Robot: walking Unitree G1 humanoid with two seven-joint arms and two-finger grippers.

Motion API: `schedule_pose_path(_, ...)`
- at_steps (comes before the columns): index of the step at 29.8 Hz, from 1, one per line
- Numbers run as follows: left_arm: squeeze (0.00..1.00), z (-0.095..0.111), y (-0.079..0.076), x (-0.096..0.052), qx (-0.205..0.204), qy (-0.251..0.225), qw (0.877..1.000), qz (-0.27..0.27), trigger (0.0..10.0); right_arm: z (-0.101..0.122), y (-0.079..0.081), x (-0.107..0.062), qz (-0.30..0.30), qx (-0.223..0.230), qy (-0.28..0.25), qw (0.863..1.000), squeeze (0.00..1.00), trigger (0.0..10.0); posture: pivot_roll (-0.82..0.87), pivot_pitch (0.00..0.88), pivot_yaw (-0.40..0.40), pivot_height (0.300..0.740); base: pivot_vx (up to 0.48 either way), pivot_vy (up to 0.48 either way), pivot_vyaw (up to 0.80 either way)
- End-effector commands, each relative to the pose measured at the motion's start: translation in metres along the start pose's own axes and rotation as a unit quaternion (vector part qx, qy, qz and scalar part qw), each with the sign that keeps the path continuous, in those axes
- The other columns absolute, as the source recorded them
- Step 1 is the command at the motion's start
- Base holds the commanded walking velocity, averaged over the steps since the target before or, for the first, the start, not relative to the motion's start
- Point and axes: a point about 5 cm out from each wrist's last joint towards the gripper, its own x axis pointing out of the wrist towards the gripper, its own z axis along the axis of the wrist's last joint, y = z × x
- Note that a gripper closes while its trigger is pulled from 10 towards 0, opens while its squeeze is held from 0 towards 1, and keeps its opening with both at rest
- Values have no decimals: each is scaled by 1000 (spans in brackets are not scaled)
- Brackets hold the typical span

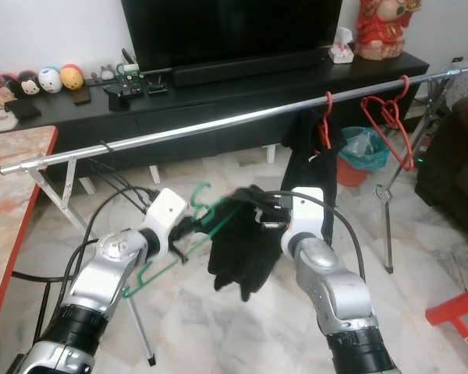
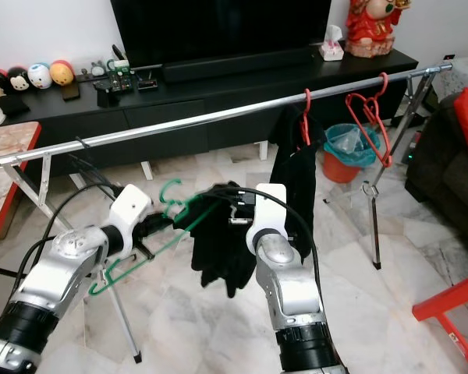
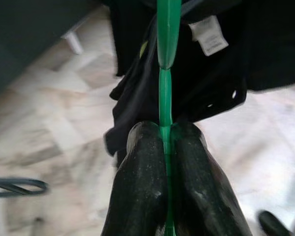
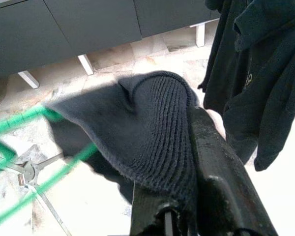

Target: Hang hanger

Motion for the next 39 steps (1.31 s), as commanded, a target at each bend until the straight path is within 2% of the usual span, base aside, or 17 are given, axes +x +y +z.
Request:
schedule_pose_path(1, 0, 12, -12, -2, 2, -34, 998, -51, 10000, 3, 3, -2, 2, -2, -10, 1000, 0, 10000, 17, 3, 43, 740, 0, 0, 0)
schedule_pose_path(7, 0, 17, -30, -7, -22, -57, 989, -137, 10000, 6, 7, -2, 12, -3, -12, 1000, 0, 10000, 15, 3, 44, 740, 0, 0, 0)
schedule_pose_path(10, 0, 17, -26, -4, -14, -50, 992, -119, 10000, 8, 9, -2, 15, -1, -15, 1000, 0, 10000, 15, 5, 46, 740, 0, 0, 0)
schedule_pose_path(15, 0, 20, -34, -6, -32, -62, 984, -163, 10000, 10, 16, -3, 34, -1, -18, 999, 0, 10000, 13, 8, 46, 740, 0, 0, 0)
schedule_pose_path(20, 0, 17, -42, -13, -33, -46, 978, -203, 10000, 10, 12, -3, 29, -6, -18, 999, 0, 10000, 14, 12, 46, 740, 0, 0, 0)
schedule_pose_path(34, 0, 15, -41, -23, -29, -37, 971, -233, 10000, 11, -7, -1, 30, -33, -12, 999, 0, 10000, 15, 15, 45, 740, 0, 0, 0)
schedule_pose_path(37, 0, 16, -41, -22, -28, -38, 971, -233, 10000, 11, -2, -1, 46, -39, -13, 998, 0, 10000, 14, 16, 44, 740, 0, 0, 0)
schedule_pose_path(39, 0, 17, -42, -20, -27, -38, 972, -232, 10000, 13, 6, -3, 65, -41, -14, 997, 0, 10000, 13, 16, 45, 740, 0, 0, 0)
